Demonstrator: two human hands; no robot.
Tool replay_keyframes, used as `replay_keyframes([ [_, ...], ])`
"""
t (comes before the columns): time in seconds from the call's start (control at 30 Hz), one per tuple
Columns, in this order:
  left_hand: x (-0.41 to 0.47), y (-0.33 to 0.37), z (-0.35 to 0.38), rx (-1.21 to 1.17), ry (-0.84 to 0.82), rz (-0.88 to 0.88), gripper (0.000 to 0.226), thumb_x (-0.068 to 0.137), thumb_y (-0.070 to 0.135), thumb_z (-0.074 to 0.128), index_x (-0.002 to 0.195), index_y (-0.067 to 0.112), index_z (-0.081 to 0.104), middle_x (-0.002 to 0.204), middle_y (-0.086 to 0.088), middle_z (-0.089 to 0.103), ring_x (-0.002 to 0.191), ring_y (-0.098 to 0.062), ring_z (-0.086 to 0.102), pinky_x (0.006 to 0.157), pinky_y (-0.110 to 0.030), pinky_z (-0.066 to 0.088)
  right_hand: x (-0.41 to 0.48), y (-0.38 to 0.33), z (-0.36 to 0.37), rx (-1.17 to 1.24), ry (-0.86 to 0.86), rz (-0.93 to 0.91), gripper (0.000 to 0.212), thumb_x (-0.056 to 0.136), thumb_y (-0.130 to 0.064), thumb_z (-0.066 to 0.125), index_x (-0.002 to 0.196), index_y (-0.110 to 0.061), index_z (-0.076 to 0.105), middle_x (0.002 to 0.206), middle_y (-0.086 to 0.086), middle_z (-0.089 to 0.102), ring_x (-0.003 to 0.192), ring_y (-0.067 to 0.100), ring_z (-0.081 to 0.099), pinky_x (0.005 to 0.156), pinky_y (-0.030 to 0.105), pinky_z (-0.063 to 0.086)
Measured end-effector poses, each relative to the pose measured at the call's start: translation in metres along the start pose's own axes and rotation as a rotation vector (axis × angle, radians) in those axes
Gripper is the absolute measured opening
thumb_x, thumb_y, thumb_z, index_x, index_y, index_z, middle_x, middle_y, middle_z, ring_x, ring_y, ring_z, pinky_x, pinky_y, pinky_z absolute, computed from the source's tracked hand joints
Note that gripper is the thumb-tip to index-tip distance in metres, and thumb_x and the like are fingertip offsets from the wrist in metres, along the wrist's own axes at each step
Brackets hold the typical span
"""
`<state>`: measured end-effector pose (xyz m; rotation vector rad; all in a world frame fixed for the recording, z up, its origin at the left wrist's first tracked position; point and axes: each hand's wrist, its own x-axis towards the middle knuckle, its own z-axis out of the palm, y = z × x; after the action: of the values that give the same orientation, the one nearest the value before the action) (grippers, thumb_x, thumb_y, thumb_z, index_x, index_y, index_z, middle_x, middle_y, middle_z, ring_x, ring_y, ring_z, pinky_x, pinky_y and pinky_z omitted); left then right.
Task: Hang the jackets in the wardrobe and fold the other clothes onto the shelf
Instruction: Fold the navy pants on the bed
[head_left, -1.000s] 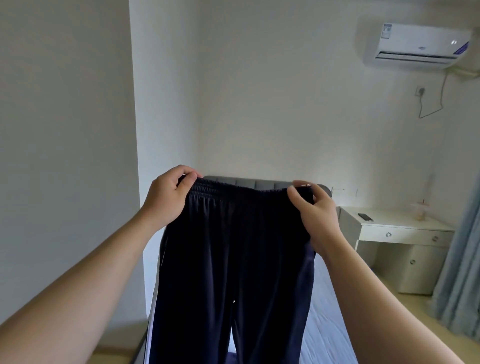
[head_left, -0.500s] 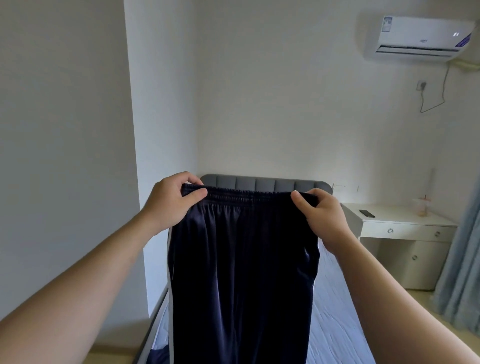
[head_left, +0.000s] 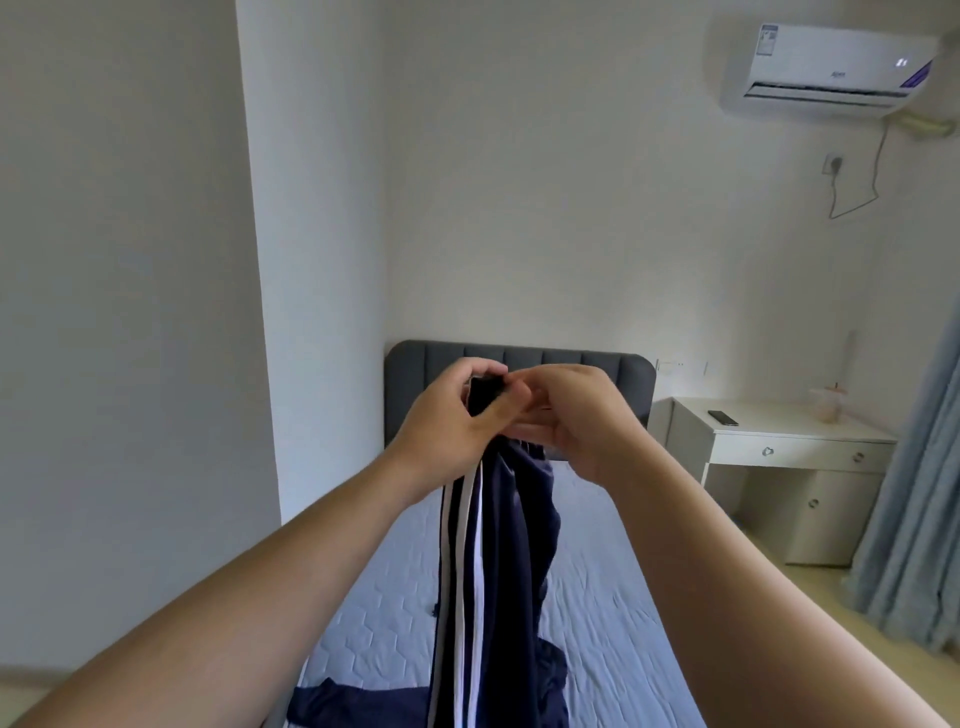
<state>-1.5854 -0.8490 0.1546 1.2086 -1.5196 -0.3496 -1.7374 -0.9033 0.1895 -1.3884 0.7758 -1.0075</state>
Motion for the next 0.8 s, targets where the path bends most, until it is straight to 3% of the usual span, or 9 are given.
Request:
replay_keyframes([
  [0.07, -0.001, -0.003, -0.004, 0.022, -0.042, 0.018, 0.060, 0.071, 0.068, 0.078, 0.122, 0.046, 0.056, 0.113, 0.022, 0.066, 0.108, 0.001, 0.063, 0.093, -0.026, 0.052, -0.001, -0.003, -0.004, 0.071, -0.004, 0.019, 0.029, 0.090, 0.007, 0.048, 0.099, 0.000, 0.075, 0.080, 0.020, 0.075, 0.072, 0.031, 0.075, 0.062, 0.032, 0.060],
  [0.13, -0.001, -0.009, -0.007, -0.027, -0.025, 0.041, 0.044, 0.083, 0.042, 0.081, 0.121, 0.041, 0.060, 0.107, 0.015, 0.070, 0.100, -0.005, 0.067, 0.088, -0.028, 0.054, 0.000, -0.006, -0.010, 0.043, -0.013, 0.032, 0.037, 0.083, 0.011, 0.044, 0.101, -0.003, 0.074, 0.079, 0.020, 0.075, 0.073, 0.036, 0.075, 0.062, 0.034, 0.061],
  [0.2, 0.000, -0.010, -0.011, -0.048, -0.021, 0.083, 0.028, 0.094, 0.025, 0.072, 0.118, 0.036, 0.063, 0.105, 0.013, 0.071, 0.098, -0.007, 0.069, 0.087, -0.028, 0.055, 0.004, -0.006, -0.023, -0.293, 0.042, -0.021, 0.039, 0.078, 0.006, 0.045, 0.094, -0.013, 0.076, 0.066, 0.009, 0.072, 0.059, 0.031, 0.071, 0.053, 0.031, 0.058],
  [0.27, 0.002, -0.009, -0.017, -0.008, -0.034, 0.134, 0.023, 0.097, 0.024, 0.067, 0.117, 0.035, 0.065, 0.106, 0.016, 0.070, 0.100, -0.007, 0.068, 0.089, -0.027, 0.055, 0.007, -0.007, -0.038, -0.672, -0.007, -0.083, 0.031, 0.079, -0.006, 0.049, 0.086, -0.020, 0.076, 0.058, 0.000, 0.060, 0.055, 0.022, 0.057, 0.047, 0.027, 0.051],
  [0.4, 0.013, 0.000, -0.029, -0.025, -0.076, 0.172, 0.021, 0.098, 0.024, 0.067, 0.115, 0.036, 0.068, 0.098, 0.013, 0.071, 0.089, -0.018, 0.068, 0.084, -0.029, 0.056, 0.004, -0.010, -0.058, -0.832, -0.283, -0.027, 0.031, 0.069, -0.027, 0.061, 0.096, -0.037, 0.073, 0.074, -0.015, 0.066, 0.079, 0.014, 0.060, 0.069, 0.030, 0.057],
  [0.5, 0.020, 0.003, -0.035, -0.086, -0.158, 0.168, 0.024, 0.096, 0.015, 0.069, 0.119, 0.024, 0.069, 0.095, 0.014, 0.072, 0.088, -0.002, 0.066, 0.083, -0.014, 0.049, 0.002, -0.016, -0.064, -0.953, -0.411, -0.016, 0.030, 0.078, -0.047, 0.075, 0.106, -0.037, 0.072, 0.098, -0.012, 0.075, 0.097, 0.017, 0.069, 0.086, 0.037, 0.060],
  [0.6, 0.029, 0.002, -0.035, -0.004, -0.190, 0.129, 0.029, 0.095, 0.018, 0.071, 0.123, 0.025, 0.067, 0.103, 0.015, 0.072, 0.094, -0.002, 0.067, 0.090, -0.020, 0.052, 0.007, -0.028, -0.064, -1.051, -0.204, -0.216, 0.029, 0.077, -0.051, 0.081, 0.091, -0.028, 0.075, 0.081, -0.009, 0.076, 0.079, 0.013, 0.072, 0.072, 0.028, 0.060],
  [0.7, 0.039, 0.001, -0.033, 0.044, -0.142, 0.063, 0.038, 0.094, 0.023, 0.072, 0.130, 0.025, 0.061, 0.113, 0.008, 0.071, 0.103, -0.008, 0.069, 0.099, -0.035, 0.055, 0.010, -0.035, -0.060, -0.845, -0.129, -0.277, 0.024, 0.072, -0.033, 0.088, 0.081, -0.023, 0.067, 0.066, -0.009, 0.070, 0.063, 0.011, 0.067, 0.054, 0.022, 0.051],
  [0.8, 0.047, -0.002, -0.033, 0.043, -0.165, 0.019, 0.030, 0.094, 0.031, 0.072, 0.123, 0.026, 0.065, 0.107, 0.006, 0.074, 0.101, -0.010, 0.070, 0.097, -0.039, 0.055, 0.010, -0.034, -0.061, -0.791, -0.026, -0.300, 0.035, 0.071, -0.026, 0.089, 0.090, -0.019, 0.059, 0.073, -0.001, 0.071, 0.062, 0.014, 0.068, 0.053, 0.025, 0.050],
])
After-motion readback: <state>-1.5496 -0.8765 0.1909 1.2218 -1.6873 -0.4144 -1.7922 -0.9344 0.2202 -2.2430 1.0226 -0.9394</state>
